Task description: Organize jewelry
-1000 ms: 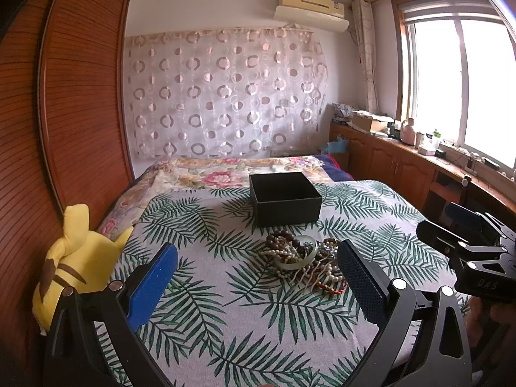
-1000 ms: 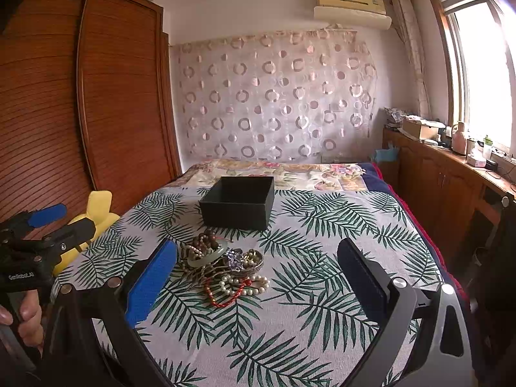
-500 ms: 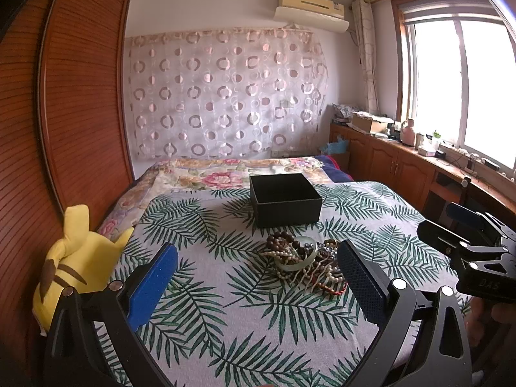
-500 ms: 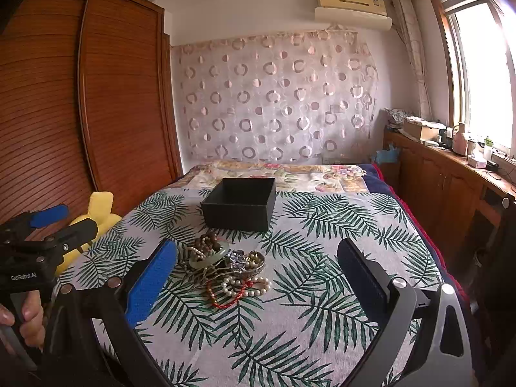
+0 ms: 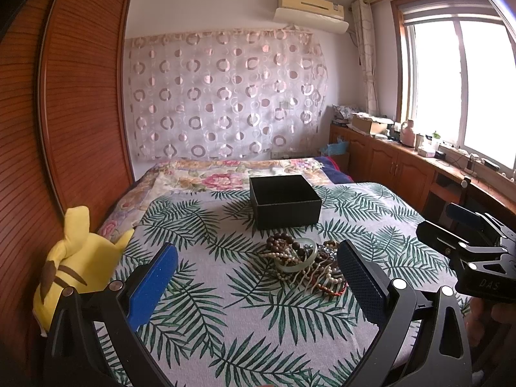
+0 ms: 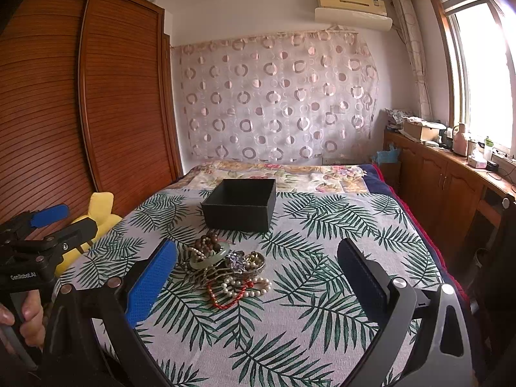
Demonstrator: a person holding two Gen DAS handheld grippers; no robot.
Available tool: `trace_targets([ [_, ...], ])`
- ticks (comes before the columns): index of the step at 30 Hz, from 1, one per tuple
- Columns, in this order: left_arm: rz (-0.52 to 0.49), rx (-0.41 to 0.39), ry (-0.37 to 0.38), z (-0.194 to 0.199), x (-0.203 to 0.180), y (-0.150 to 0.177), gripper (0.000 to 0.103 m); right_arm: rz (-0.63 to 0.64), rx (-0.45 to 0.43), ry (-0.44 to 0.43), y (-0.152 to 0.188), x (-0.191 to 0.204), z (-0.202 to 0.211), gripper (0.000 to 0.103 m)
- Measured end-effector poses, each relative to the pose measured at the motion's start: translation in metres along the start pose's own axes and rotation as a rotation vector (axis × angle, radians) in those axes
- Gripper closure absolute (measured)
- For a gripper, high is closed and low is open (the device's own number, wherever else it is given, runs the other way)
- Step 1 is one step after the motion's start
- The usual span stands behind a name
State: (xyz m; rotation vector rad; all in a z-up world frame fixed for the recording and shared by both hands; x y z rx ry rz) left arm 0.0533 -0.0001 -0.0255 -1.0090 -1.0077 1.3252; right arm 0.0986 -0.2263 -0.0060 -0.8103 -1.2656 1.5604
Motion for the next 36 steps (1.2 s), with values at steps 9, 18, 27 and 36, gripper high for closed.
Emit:
trace_targets([
  [9,0.001,-0.001,0.001,0.000,0.000,0.000,0.008,0.000,-0.002,0.000,0.000,-0.001,0.001,0.002],
  [18,0.002,0.003,0.002,0.000,0.000,0.000,0.008,-0.001,-0.001,0.000,-0.001,-0.003,0.001,0.002],
  [27,0.015,0.060,0.026,-0.012,0.002,0.013,0.008,0.006,0.038,-0.040,0.013,0.002,-0.019,0.002],
  [36,0.036,0.126,0.034,-0.037,0.027,0.042,0.008,0.068,0.121,-0.154,0.025,0.016,-0.053,0.004],
])
Point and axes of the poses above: each gripper's, at about its wrist camera, not at the fingertips, and z roughly against the way its jaws point, x to its left, y to its underside, the point moved 6 cm from there along -z, roughly the way its jaws point, and after that the axes turned 10 degrees about -x, right-handed, at the moved point
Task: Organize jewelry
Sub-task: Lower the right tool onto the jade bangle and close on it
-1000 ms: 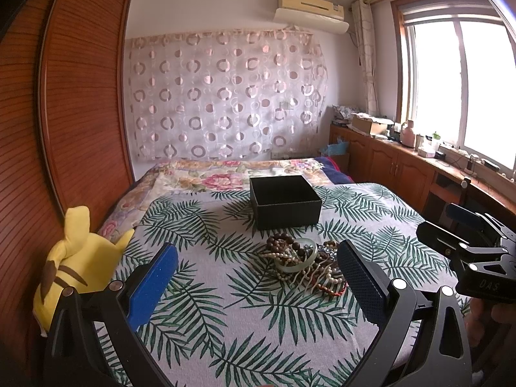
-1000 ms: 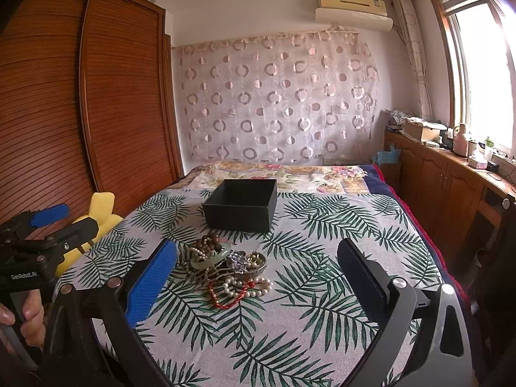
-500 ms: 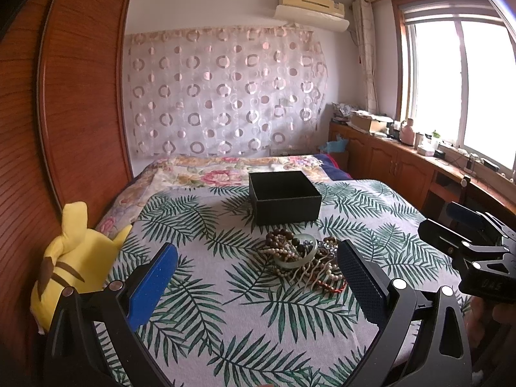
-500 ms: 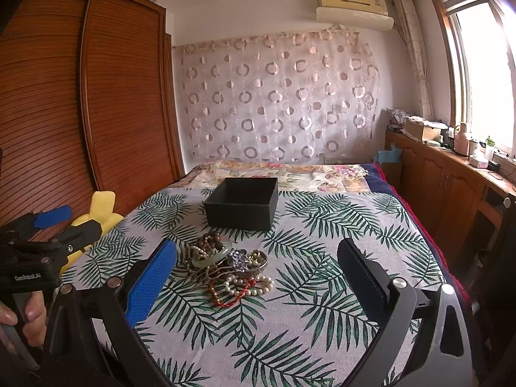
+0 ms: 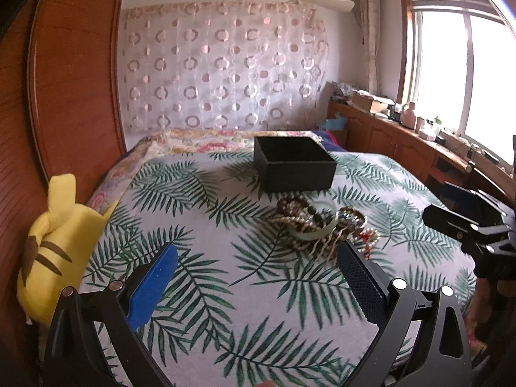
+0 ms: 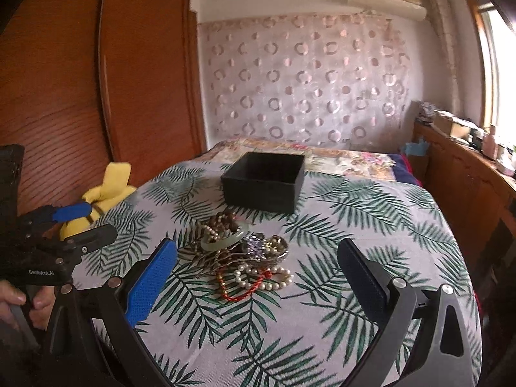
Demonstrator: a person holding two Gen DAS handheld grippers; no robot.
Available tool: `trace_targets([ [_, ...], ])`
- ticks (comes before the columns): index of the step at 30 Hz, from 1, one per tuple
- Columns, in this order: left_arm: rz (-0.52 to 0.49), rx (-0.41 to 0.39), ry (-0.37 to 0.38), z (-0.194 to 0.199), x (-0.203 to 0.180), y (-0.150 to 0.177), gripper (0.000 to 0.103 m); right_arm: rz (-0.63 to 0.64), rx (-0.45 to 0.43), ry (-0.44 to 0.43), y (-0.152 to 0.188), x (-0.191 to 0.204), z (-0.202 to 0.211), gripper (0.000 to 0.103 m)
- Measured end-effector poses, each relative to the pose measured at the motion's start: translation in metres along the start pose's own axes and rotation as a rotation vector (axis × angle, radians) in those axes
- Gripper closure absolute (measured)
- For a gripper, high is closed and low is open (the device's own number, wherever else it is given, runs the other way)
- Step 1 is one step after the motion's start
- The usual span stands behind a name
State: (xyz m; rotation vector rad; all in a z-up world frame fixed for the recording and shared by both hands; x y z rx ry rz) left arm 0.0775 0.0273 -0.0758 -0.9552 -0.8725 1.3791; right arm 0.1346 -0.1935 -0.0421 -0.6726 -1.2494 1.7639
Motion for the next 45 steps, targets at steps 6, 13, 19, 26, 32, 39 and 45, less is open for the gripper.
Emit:
trace_targets([
  [6,0.010,0.026,0.001,-0.009,0.015,0.007,0.008,0.073,0.095,-0.078,0.006,0.015,-0.039,0.008],
  [13,0.015,0.063,0.002,-0.020,0.030,0.016,0.008,0.145,0.234,-0.171,0.016,0.033,-0.091,0.012],
  [19,0.017,0.078,-0.001,-0.022,0.038,0.020,0.008,0.195,0.336,-0.217,0.023,0.044,-0.131,0.014],
  [26,0.024,0.086,-0.012,-0.022,0.045,0.023,0.008,0.280,0.425,-0.217,0.036,0.048,-0.158,0.020],
  [32,0.024,0.087,-0.011,-0.022,0.045,0.023,0.008,0.282,0.406,-0.235,0.031,0.045,-0.152,0.029],
  [39,0.017,0.095,-0.010,-0.024,0.043,0.027,0.008,0.223,0.331,-0.267,0.014,0.036,-0.133,0.030],
  [45,0.005,0.098,-0.007,-0.025,0.038,0.028,0.008,0.192,0.215,-0.281,-0.017,0.032,-0.104,0.030],
])
Point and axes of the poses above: each gripper's, at about its wrist camera, not at the fingertips, and z roughly against the way its jaws point, x to its left, y to its underside, the point moved 6 cm from there along -z, roughly the way its jaws point, and after that the axes turned 10 degrees about -x, right-handed, at the moved point
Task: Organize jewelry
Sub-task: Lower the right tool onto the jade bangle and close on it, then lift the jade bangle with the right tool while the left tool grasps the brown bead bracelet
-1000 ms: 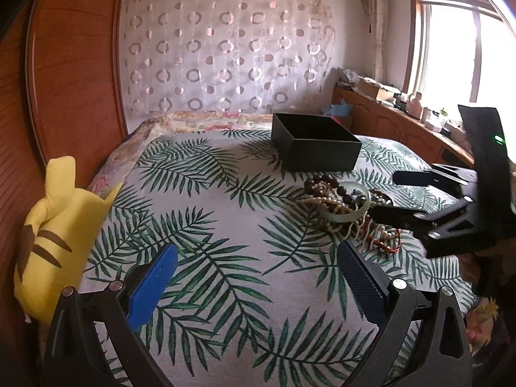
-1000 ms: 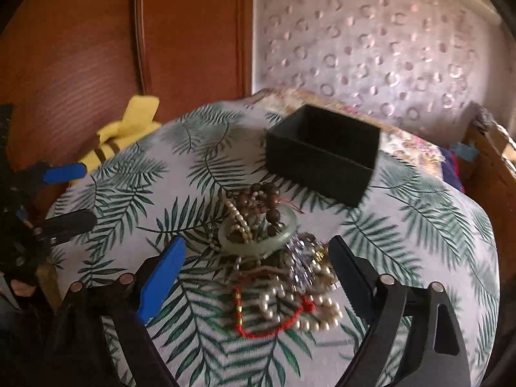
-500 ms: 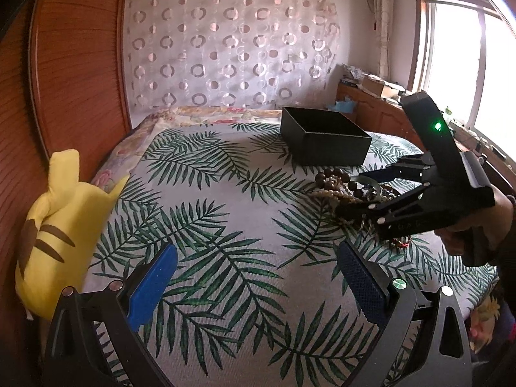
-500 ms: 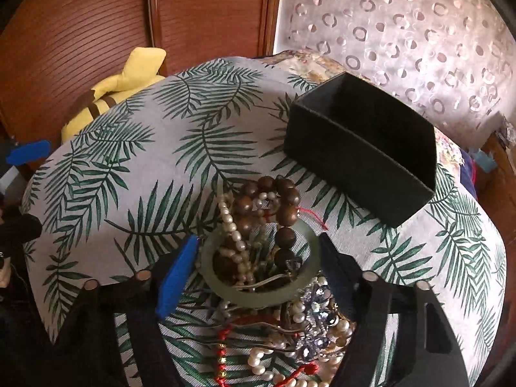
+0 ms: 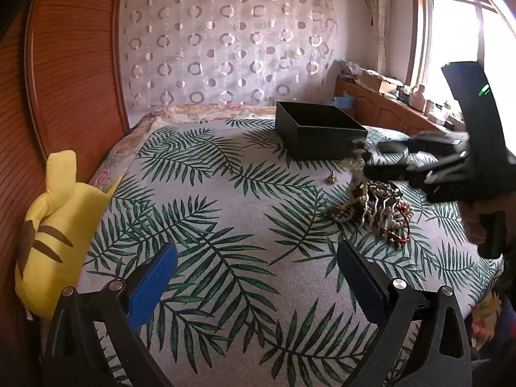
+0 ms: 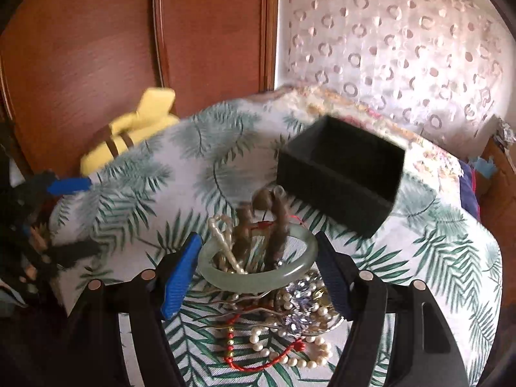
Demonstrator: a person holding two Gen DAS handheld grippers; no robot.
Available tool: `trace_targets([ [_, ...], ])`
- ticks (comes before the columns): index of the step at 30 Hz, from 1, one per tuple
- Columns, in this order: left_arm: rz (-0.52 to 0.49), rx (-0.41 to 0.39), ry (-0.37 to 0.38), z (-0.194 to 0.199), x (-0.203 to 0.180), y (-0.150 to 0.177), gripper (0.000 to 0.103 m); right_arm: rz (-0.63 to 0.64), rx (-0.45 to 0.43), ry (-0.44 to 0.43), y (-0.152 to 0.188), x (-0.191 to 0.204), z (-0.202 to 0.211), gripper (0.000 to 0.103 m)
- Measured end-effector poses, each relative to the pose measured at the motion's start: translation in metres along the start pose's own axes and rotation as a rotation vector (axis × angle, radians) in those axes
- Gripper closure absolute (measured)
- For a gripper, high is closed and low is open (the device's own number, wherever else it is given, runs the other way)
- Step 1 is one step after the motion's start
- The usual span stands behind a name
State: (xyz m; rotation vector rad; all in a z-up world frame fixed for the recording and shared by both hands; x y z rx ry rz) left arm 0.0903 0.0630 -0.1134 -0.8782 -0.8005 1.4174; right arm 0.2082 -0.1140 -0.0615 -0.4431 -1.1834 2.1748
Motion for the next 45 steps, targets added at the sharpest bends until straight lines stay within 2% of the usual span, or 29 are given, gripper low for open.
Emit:
trace_targets([
  [4,0.003,0.001,0.002,-0.001,-0.001,0.000,0.008,-0.006,-0.085,0.008,-0.022,-0.004,0.026,0.030],
  [7,0.001,0.001,0.007,-0.001,-0.004,-0.001,0.008,-0.008,-0.112,0.022,-0.031,-0.010,0.037,0.030],
  [11,-0.014,0.000,0.023,-0.004,-0.014,-0.006,0.008,-0.027,-0.111,0.039,-0.025,-0.021,0.046,0.030],
  [15,-0.024,0.013,0.078,-0.014,-0.027,-0.011,0.008,-0.046,-0.099,0.057,-0.011,-0.029,0.051,0.030],
  [19,-0.030,0.053,0.149,-0.028,-0.045,-0.010,0.031,-0.064,-0.086,0.071,0.003,-0.036,0.055,0.029],
  [24,-0.039,0.095,0.228,-0.041,-0.072,-0.005,0.045,-0.085,-0.075,0.086,0.017,-0.042,0.059,0.029],
  [28,-0.003,0.133,0.248,-0.056,-0.076,-0.006,0.054,-0.102,-0.070,0.095,0.027,-0.048,0.061,0.029],
  [31,0.028,0.158,0.259,-0.066,-0.076,-0.008,0.055,-0.111,-0.068,0.100,0.034,-0.050,0.062,0.029],
  [35,0.031,0.142,0.244,-0.072,-0.077,-0.018,0.055,-0.114,-0.066,0.103,0.038,-0.051,0.063,0.029],
  [40,-0.041,0.123,0.269,-0.082,-0.095,-0.037,0.055,-0.121,-0.070,0.110,0.042,-0.055,0.067,0.029],
  [45,-0.122,0.144,0.285,-0.103,-0.115,-0.039,0.055,-0.134,-0.068,0.122,0.047,-0.063,0.071,0.029],
])
Point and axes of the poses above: each gripper's, at about its wrist camera, not at the fingertips, and z roughly against the way its jaws point, x to its left, y to its underside, the point moved 6 cm from there along -z, roughly the way its jaws point, and after that the axes turned 10 degrees about -x, right-handed, at the moved point
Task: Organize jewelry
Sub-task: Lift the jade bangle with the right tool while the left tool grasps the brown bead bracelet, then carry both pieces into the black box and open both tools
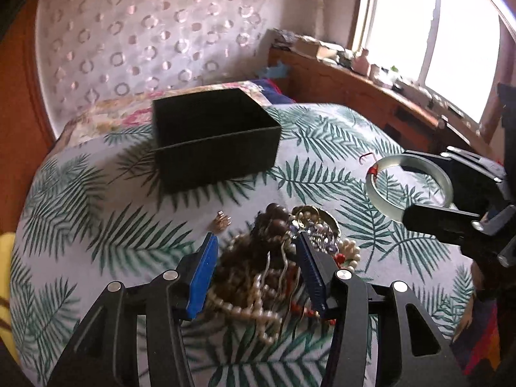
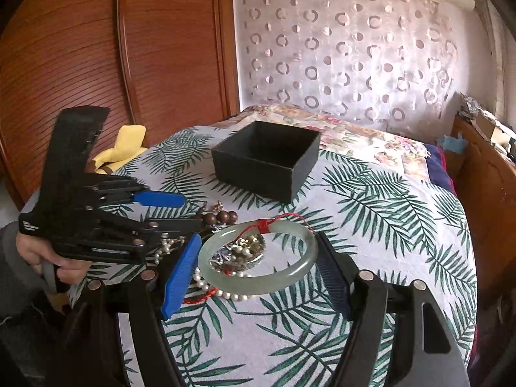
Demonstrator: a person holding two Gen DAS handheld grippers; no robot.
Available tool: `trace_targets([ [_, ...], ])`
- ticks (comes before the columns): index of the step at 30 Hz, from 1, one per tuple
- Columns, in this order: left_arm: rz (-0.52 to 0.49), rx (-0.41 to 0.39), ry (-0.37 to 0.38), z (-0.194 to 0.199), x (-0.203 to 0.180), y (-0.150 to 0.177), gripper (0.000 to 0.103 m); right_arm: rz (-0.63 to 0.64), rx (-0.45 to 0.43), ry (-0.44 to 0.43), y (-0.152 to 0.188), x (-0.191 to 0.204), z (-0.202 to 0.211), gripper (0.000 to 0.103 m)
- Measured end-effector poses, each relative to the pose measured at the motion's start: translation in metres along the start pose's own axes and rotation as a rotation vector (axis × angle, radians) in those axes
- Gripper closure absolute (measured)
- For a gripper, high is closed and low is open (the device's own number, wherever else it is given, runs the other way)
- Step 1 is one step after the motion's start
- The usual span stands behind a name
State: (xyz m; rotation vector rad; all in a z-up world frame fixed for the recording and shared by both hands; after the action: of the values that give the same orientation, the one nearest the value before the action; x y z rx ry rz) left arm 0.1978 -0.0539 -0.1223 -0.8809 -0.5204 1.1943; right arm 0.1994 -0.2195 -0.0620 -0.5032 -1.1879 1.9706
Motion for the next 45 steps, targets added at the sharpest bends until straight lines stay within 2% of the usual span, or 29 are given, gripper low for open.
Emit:
trace_targets([
  [1,-0.009,0.002,-0.003,-0.003,0.000,-0.001,0.058,-0.001,0.001,0.002,0.001,-0.001,0.000,0.029],
  [2,-0.014,-0.002,-0.003,-0.005,0.000,-0.002,0.065,-0.003,0.002,0.004,0.002,-0.002,0.001,0.029],
  [3,-0.014,-0.001,0.007,-0.007,-0.001,-0.003,0.082,-0.004,0.002,0.004,0.004,-0.004,0.001,0.029],
  [4,-0.008,0.001,0.016,-0.007,-0.001,-0.005,0.089,-0.004,0.004,0.004,0.004,-0.005,0.002,0.029],
  [7,0.011,-0.019,0.035,-0.001,0.003,-0.012,0.092,-0.004,0.006,0.006,0.006,-0.007,0.001,0.029],
  [15,0.029,-0.090,0.047,0.027,0.016,-0.047,0.093,-0.005,-0.014,-0.001,-0.003,-0.005,-0.001,0.029],
  [32,0.002,-0.205,-0.003,0.049,0.021,-0.127,0.093,0.014,-0.098,0.006,-0.061,-0.007,-0.012,0.029],
  [39,-0.005,-0.230,-0.014,0.039,0.031,-0.151,0.093,0.040,-0.110,-0.005,-0.076,-0.011,-0.033,0.029],
  [45,0.008,-0.187,-0.038,0.001,0.051,-0.146,0.093,0.053,-0.094,-0.015,-0.084,-0.019,-0.065,0.029],
])
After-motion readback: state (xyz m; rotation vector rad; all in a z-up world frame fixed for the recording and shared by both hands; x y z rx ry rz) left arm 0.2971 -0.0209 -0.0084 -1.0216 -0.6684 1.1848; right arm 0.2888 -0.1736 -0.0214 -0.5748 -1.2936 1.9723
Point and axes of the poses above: each gripper's, at about its wrist camera, not at the fingertips, and z roughly against the way its jaws point, x to its left, y to its underside, the point moved 6 cm from there along -z, roughly the way its jaws point, and after that the axes turned 10 degrees about -x, right-handed, at the moved point
